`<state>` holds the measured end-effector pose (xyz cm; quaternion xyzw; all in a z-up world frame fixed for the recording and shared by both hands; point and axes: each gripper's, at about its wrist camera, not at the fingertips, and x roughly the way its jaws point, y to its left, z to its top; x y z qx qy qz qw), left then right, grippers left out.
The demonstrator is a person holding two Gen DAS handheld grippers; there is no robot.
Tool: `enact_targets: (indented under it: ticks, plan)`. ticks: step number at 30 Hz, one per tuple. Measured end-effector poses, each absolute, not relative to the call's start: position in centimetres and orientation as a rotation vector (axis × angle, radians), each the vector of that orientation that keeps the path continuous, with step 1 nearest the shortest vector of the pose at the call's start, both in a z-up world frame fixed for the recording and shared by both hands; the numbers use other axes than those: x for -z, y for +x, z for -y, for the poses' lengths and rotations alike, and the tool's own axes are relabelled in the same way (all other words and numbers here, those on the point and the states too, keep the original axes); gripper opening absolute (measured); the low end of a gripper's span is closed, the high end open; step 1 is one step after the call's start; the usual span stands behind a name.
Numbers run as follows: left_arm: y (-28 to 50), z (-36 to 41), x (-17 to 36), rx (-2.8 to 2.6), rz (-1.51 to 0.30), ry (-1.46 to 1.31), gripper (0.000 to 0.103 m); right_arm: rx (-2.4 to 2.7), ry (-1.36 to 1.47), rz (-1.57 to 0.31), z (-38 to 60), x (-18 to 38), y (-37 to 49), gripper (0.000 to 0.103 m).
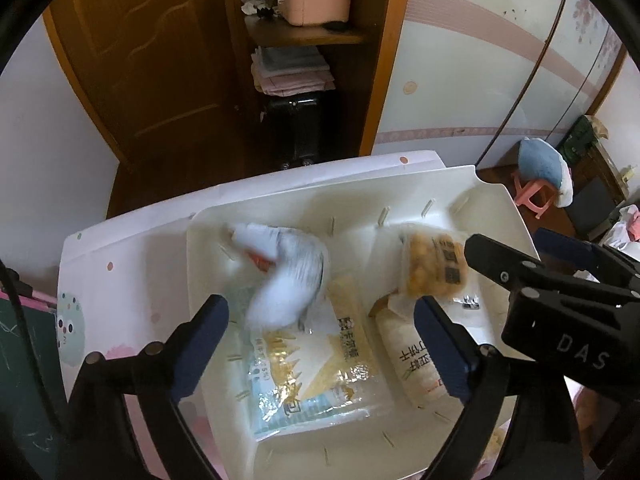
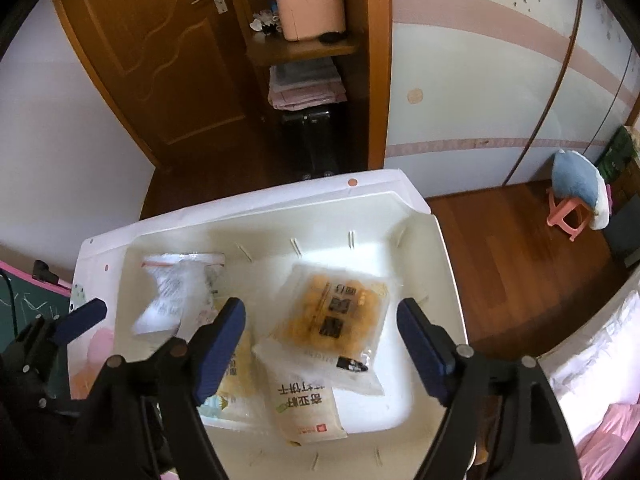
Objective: Organize snacks
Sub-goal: 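Carry both bags over the white tray and release them inside, then withdraw both tools from the tray back toward the snack pile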
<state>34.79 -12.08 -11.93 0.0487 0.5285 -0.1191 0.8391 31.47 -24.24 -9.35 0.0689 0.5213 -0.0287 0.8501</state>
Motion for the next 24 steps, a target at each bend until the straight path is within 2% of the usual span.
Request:
enact_targets:
  ticks: [24]
  plan:
    - [32.3, 10.7, 8.6, 0.208, -1.028, 0.071, 0.093, 0.025, 0.163, -1.055, 24.2, 7.1, 29.8, 0.083]
